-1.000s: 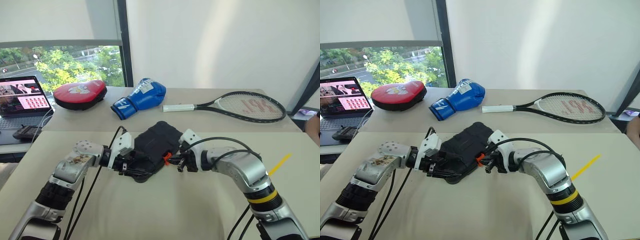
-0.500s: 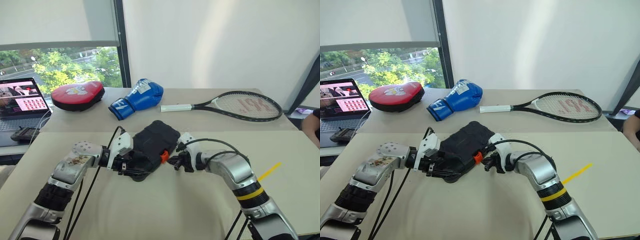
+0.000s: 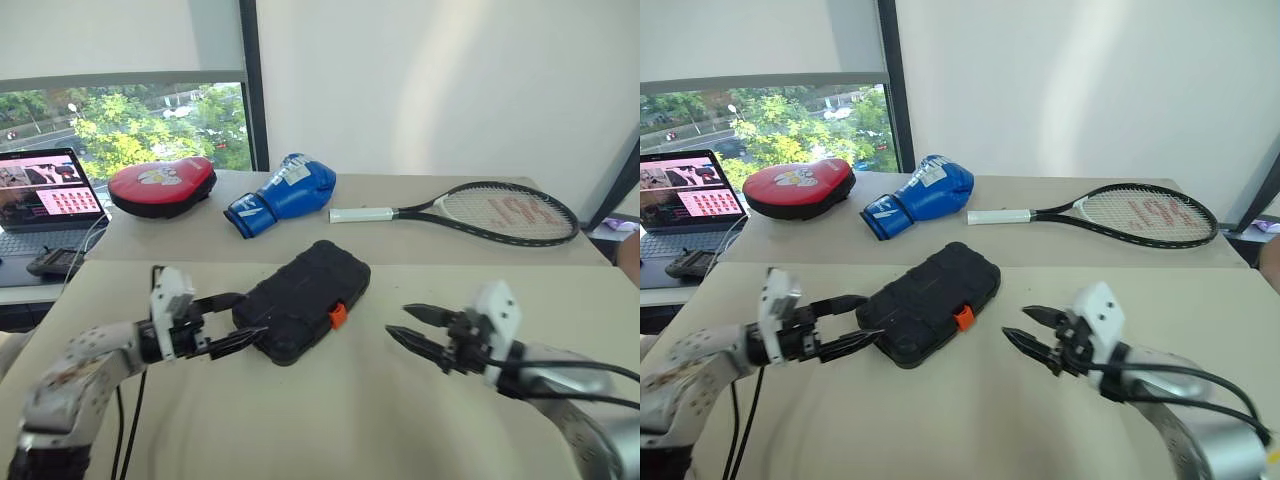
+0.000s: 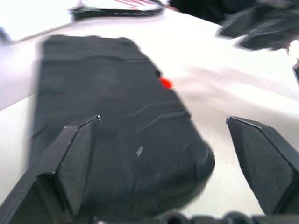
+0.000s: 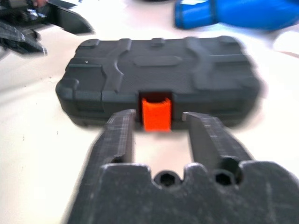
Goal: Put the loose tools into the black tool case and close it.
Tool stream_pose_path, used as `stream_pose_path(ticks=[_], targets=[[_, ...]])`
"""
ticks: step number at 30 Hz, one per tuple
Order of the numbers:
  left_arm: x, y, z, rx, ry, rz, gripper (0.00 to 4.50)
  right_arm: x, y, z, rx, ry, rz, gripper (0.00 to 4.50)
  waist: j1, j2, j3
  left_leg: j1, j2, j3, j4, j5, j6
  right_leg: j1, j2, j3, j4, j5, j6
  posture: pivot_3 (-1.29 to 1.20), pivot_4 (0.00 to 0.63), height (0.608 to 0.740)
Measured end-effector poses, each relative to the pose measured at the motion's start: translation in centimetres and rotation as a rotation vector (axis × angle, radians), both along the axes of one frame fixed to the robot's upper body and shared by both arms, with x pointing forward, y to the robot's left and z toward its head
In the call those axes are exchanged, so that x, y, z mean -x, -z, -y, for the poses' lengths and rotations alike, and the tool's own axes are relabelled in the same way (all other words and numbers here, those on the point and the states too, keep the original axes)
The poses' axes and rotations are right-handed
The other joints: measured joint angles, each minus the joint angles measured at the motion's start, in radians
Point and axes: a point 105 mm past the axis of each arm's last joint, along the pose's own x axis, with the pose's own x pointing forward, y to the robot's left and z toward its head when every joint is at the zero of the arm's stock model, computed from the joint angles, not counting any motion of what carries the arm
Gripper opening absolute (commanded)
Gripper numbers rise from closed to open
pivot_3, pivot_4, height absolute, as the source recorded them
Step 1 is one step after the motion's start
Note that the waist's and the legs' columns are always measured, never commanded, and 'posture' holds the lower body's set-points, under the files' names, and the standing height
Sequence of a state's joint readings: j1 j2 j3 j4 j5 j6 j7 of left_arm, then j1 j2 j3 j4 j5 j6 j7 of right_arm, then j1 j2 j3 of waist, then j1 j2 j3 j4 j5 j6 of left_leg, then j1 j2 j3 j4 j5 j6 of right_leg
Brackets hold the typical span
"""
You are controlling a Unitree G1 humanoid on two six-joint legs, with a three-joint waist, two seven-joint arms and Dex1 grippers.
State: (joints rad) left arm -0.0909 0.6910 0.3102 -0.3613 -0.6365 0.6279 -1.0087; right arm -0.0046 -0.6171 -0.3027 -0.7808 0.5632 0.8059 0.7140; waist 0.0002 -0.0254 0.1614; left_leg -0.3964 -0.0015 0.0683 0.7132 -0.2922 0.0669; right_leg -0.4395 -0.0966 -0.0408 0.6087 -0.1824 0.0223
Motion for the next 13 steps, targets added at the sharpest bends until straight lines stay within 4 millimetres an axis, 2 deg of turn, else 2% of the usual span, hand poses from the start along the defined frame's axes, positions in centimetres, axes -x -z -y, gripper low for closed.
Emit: stream_pose_path(ticks=[3, 7, 10, 13], targets=[[1.9, 0.9, -1.5, -0.017, -0.060, -0.048, 4.50, 1.4, -0.1, 2.3, 0.039, 0.066, -0.004, 4.48, 0.006, 0.000, 0.000, 0.004, 0.000, 0.000, 0.000, -0.003, 0.005, 0.002, -0.001, 0.001, 0.001, 0.000, 0.000, 0.00, 0.150, 0.740], [4.0, 2.2, -2.7, -0.047, -0.126, -0.108, 4.50, 4.1, 0.1, 4.9, 0.113, 0.120, -0.053, 4.48, 0.015, 0.002, 0.000, 0.008, 0.001, 0.000, -0.001, -0.003, 0.004, 0.005, 0.000, 0.001, 0.002, -0.006, -0.007, 0.00, 0.150, 0.740], [4.8, 3.3, -3.2, -0.077, -0.149, -0.131, 4.50, 5.8, 0.4, 5.8, 0.149, 0.136, -0.101, 4.48, 0.009, 0.002, 0.000, 0.010, 0.004, 0.002, -0.001, -0.004, 0.001, 0.005, 0.003, 0.002, 0.003, -0.008, -0.010, 0.00, 0.150, 0.740], [4.9, 3.8, -3.6, -0.090, -0.159, -0.148, 4.50, 6.4, 0.5, 6.1, 0.155, 0.140, -0.113, 4.48, 0.011, 0.002, 0.000, 0.011, 0.005, 0.002, -0.001, -0.005, 0.001, 0.006, 0.005, 0.002, 0.003, -0.011, -0.010, 0.00, 0.150, 0.740]])
